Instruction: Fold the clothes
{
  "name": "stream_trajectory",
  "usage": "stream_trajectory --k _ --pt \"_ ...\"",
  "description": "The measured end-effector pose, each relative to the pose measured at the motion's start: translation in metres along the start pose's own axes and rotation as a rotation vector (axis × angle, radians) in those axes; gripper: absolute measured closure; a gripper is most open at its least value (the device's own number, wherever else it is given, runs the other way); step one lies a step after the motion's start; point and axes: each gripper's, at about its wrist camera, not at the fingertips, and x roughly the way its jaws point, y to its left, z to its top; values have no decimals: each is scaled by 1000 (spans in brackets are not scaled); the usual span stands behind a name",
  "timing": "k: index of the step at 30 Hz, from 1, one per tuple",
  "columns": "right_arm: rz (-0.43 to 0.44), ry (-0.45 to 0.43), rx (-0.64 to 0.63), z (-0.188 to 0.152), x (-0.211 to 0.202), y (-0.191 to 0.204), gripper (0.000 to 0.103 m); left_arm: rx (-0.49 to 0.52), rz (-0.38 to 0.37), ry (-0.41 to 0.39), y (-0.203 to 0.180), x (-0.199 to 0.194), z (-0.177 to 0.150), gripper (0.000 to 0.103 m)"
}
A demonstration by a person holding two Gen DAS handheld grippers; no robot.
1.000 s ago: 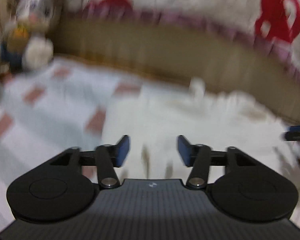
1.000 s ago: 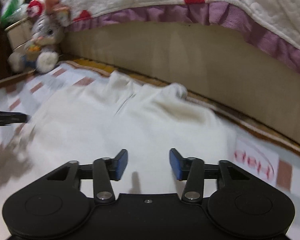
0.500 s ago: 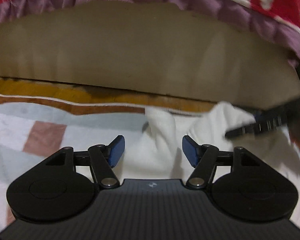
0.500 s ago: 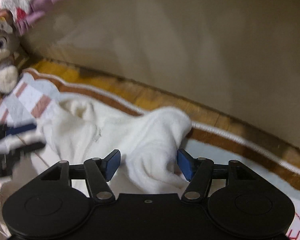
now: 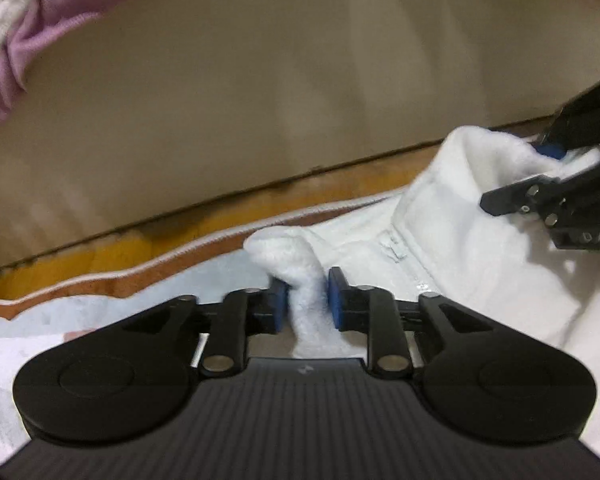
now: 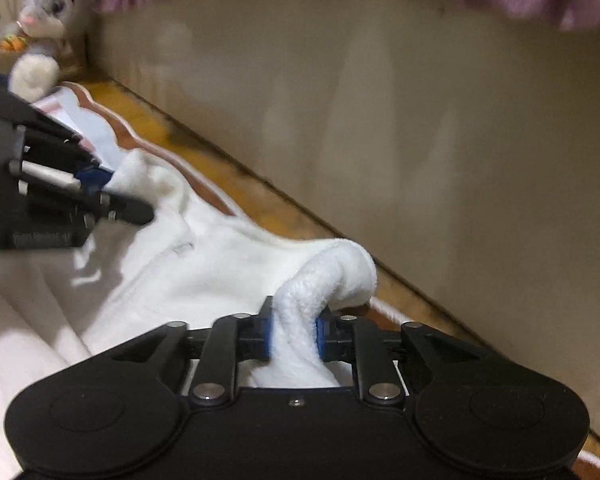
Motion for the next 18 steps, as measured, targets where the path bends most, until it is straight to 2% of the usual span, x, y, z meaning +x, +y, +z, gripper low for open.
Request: stream_trajectory --k 1,2,5,8,9,13,16,18 --pt "-29 14 20 3 0 0 58 -38 -12 11 4 -5 2 68" --pt "-48 24 51 7 -4 -2 56 -80 -26 22 8 -12 4 59" --pt "-67 -17 86 11 -35 -4 54 -182 -68 -42 31 -53 3 56" --pt "-30 -79 126 6 -83 0 51 -238 -109 -81 49 -104 -6 54" --pt "10 -70 117 -1 -97 7 51 -240 -113 -77 53 -122 -13 54" --pt "206 5 51 -38 -153 48 51 -161 -110 68 61 -190 -59 57" --pt "352 61 0 -65 -194 78 51 -70 -126 227 67 -240 -122 58" --pt "449 99 -33 -83 -222 98 51 -90 -139 343 76 -271 -167 58"
